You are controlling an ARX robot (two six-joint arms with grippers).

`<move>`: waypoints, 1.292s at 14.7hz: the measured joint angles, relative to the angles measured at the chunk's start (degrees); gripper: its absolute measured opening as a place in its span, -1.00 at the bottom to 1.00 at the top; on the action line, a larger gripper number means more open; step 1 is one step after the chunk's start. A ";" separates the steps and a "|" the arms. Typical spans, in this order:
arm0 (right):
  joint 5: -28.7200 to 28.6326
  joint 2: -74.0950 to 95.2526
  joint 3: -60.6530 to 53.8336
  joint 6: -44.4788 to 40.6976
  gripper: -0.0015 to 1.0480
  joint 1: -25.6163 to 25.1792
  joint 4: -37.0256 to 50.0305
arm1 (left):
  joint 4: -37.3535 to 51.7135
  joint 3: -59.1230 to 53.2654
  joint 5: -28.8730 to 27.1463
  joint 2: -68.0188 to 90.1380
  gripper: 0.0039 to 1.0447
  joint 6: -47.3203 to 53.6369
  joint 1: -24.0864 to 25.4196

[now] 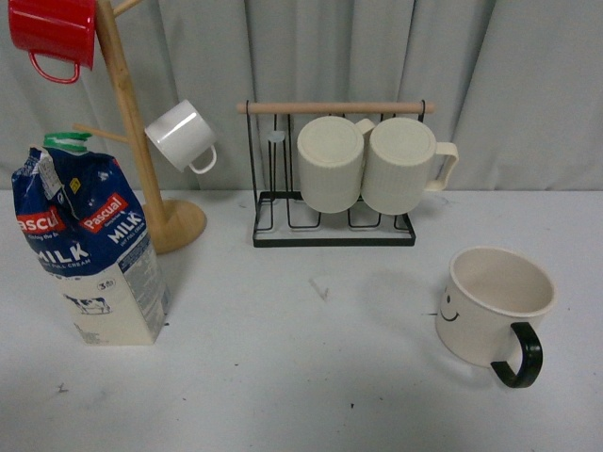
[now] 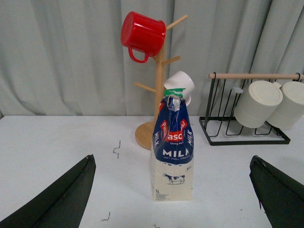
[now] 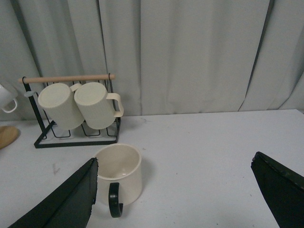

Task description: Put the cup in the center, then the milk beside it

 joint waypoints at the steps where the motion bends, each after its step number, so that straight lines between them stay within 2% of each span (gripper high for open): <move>1: 0.00 0.00 0.00 0.00 0.87 0.00 0.00 | 0.00 0.00 0.02 0.00 0.88 0.02 0.00; 14: 0.00 0.00 0.00 0.00 0.87 0.00 0.00 | 0.00 0.00 0.02 0.00 0.88 0.00 0.00; 15: -2.91 0.87 0.39 0.83 0.87 -1.11 -1.29 | 0.00 0.00 0.02 0.00 0.88 0.00 0.00; 16: -12.55 15.26 2.89 3.78 0.87 -7.10 8.13 | 0.04 0.00 0.02 0.00 0.88 0.00 0.00; 17: -12.68 29.42 6.75 5.92 0.87 -7.89 20.76 | 0.00 0.00 -0.02 0.00 0.88 0.00 0.00; 18: -10.32 41.59 11.37 6.91 0.87 -7.41 30.08 | 0.00 0.00 0.00 0.00 0.88 0.00 0.00; 19: -7.45 52.02 16.26 8.37 0.87 -6.97 34.97 | 0.00 0.00 0.00 0.00 0.88 0.00 0.00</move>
